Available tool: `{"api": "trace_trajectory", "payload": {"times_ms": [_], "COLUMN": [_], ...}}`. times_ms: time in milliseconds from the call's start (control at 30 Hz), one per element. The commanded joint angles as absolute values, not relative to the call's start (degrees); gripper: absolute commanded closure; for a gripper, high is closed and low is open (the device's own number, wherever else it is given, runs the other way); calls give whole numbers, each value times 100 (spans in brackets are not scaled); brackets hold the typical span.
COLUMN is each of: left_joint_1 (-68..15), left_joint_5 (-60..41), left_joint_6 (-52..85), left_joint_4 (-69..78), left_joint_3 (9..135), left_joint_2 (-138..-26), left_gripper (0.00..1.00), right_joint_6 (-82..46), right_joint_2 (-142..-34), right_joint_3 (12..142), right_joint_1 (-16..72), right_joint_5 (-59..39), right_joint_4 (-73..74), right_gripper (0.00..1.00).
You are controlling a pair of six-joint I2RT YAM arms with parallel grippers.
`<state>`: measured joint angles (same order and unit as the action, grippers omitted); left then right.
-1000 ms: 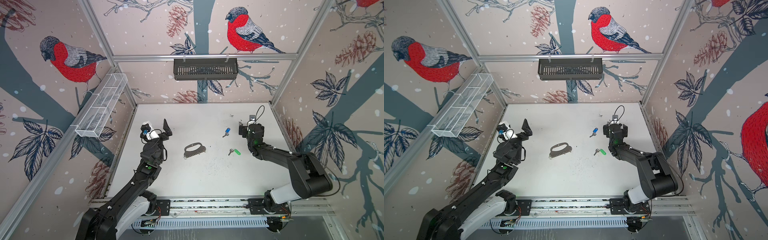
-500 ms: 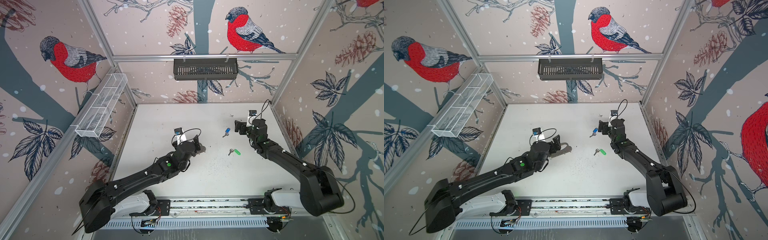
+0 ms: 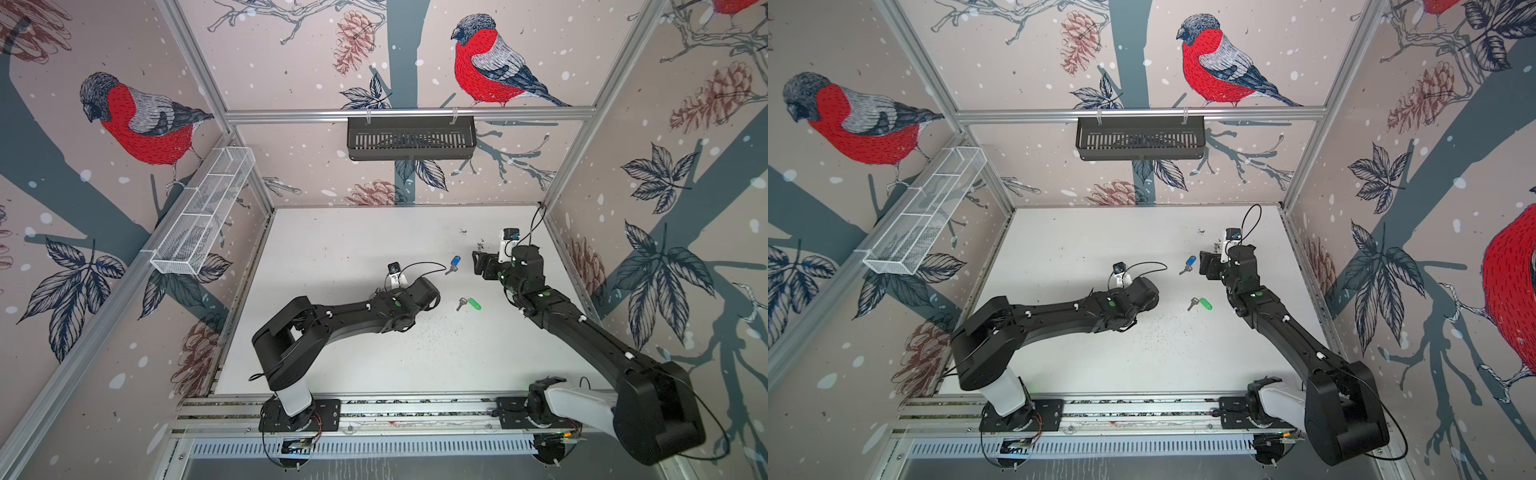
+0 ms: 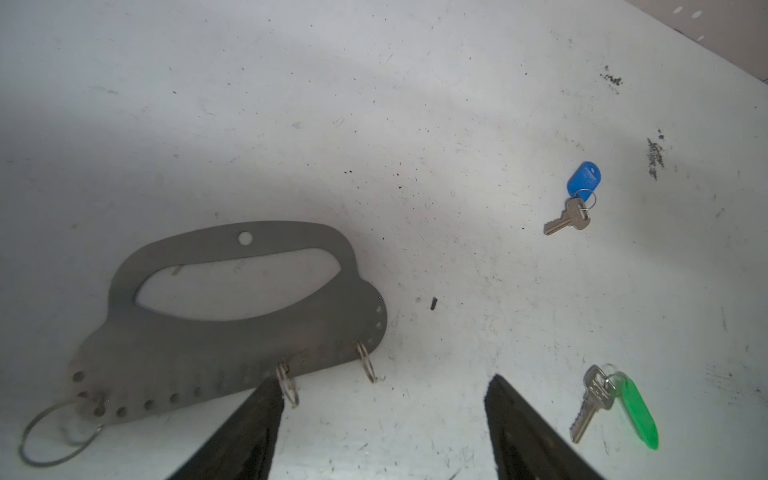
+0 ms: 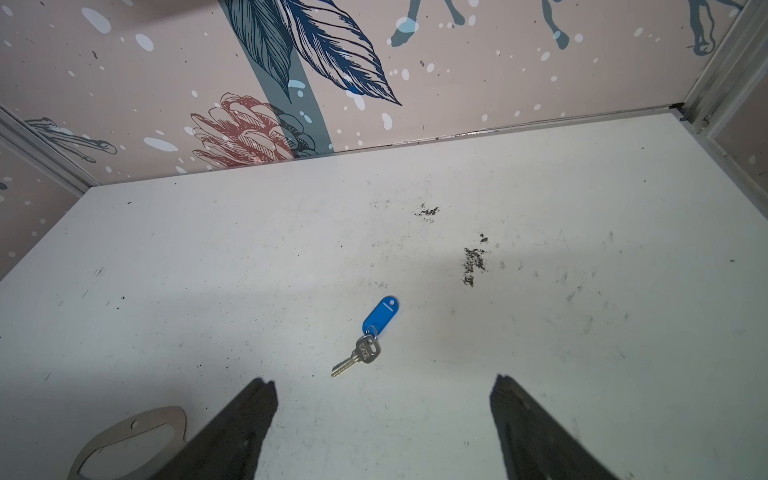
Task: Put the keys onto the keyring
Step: 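Reach the left gripper to the plate's split ring while the right gripper advances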
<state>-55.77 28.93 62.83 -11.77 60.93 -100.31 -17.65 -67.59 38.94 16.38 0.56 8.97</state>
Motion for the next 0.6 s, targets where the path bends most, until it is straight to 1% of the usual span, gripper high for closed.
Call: {"api": "trace_trajectory", "payload": {"times_ms": [0, 233, 400, 567], "left_joint_1": [-5581, -5616, -5651, -5651], "left_joint_5": [2831, 2707, 2707, 2791], "left_joint_6": [6374, 6583, 6671, 6669], "left_joint_4": [-1571, -2127, -2152, -2197], "left_joint_3": [6386, 6843, 6836, 6880], "left_joint_2": [-10343, -10976, -11052, -11126], "left_gripper": [29, 42, 47, 56], "right_joint_6": [-1817, -1808, -1811, -1811], "right_joint_2": [-6776, -6899, -6955, -6944], "right_joint_3": [3882, 3946, 3966, 3979], "right_joint_1": [1624, 1617, 1617, 1617], "right_joint_5": [97, 202, 201, 252], "right_joint_4": [861, 817, 809, 765], "right_gripper": [16, 18, 19, 20]}}
